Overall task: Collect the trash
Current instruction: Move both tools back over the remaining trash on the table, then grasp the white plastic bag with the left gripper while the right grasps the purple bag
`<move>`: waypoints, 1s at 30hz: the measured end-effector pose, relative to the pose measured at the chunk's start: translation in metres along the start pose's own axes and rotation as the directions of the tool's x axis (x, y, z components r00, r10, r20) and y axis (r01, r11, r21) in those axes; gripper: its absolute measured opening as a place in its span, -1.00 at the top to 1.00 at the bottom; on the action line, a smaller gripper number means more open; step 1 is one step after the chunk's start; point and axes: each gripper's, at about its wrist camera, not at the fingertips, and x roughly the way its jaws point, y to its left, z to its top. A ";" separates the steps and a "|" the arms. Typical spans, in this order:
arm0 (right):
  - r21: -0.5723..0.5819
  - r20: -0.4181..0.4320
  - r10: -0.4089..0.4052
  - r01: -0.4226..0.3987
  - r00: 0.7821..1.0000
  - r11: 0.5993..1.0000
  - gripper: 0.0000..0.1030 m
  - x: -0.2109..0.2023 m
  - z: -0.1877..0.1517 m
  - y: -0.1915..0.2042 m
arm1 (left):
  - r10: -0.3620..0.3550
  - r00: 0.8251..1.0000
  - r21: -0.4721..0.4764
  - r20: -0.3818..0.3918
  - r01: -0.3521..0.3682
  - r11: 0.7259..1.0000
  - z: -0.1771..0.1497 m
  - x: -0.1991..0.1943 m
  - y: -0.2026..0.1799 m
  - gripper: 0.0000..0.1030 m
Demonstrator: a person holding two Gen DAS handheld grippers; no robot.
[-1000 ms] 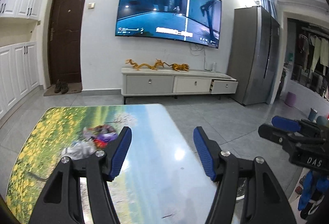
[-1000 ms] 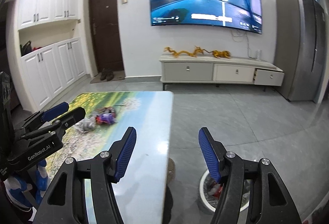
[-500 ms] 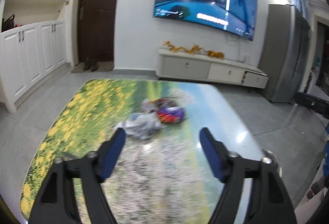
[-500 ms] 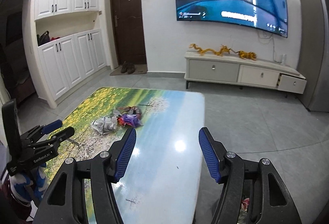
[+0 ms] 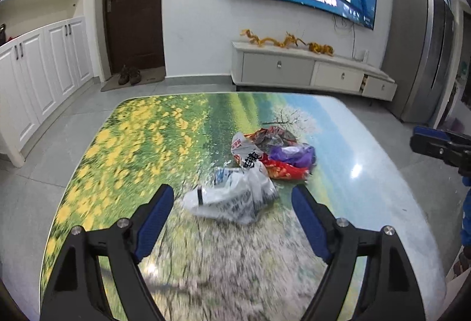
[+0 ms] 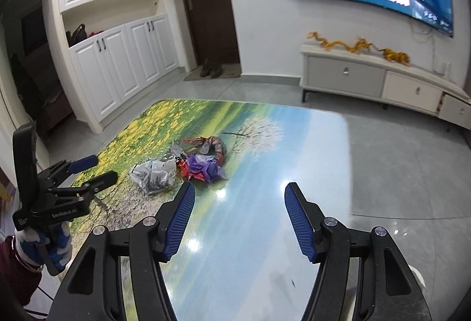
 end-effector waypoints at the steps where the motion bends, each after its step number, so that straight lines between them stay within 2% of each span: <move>1: -0.002 -0.008 0.011 -0.011 1.000 1.000 -0.21 0.009 0.002 0.000 | -0.003 1.000 0.010 -0.011 0.003 1.000 0.003 0.011 0.001 -0.59; 11: 0.005 -0.088 0.131 -0.131 0.987 0.991 -0.21 0.110 0.030 0.010 | -0.092 0.990 0.020 -0.104 0.095 0.995 0.018 0.072 0.005 -0.59; 17: -0.006 -0.142 0.148 -0.151 0.979 0.989 -0.21 0.149 0.030 0.017 | -0.135 0.979 -0.003 -0.155 0.137 0.991 0.008 0.086 0.008 -0.59; 21: 0.023 -0.167 0.164 -0.163 0.972 0.986 -0.21 0.159 0.022 0.014 | -0.160 0.975 -0.035 -0.155 0.156 0.987 0.005 0.084 0.014 -0.56; 22: 0.027 -0.170 0.169 -0.167 0.971 0.986 -0.20 0.160 0.021 0.014 | -0.165 0.974 -0.039 -0.157 0.161 0.986 0.004 0.085 0.015 -0.46; 24: 0.033 -0.177 0.179 -0.176 0.968 0.984 -0.03 0.160 0.017 0.014 | -0.166 0.973 -0.043 -0.160 0.161 0.986 0.003 0.084 0.015 -0.27; 25: 0.033 -0.177 0.183 -0.180 0.967 0.983 0.15 0.160 0.016 0.014 | -0.167 0.973 -0.046 -0.162 0.162 0.986 0.001 0.083 0.015 -0.13; 26: 0.034 -0.178 0.187 -0.184 0.966 0.982 0.29 0.158 0.014 0.015 | -0.169 0.972 -0.049 -0.164 0.163 0.985 0.000 0.081 0.015 -0.08; 30: 0.034 -0.166 0.195 -0.192 0.967 0.981 0.36 0.145 0.007 0.015 | -0.167 0.972 -0.062 -0.163 0.159 0.985 -0.008 0.072 0.014 0.09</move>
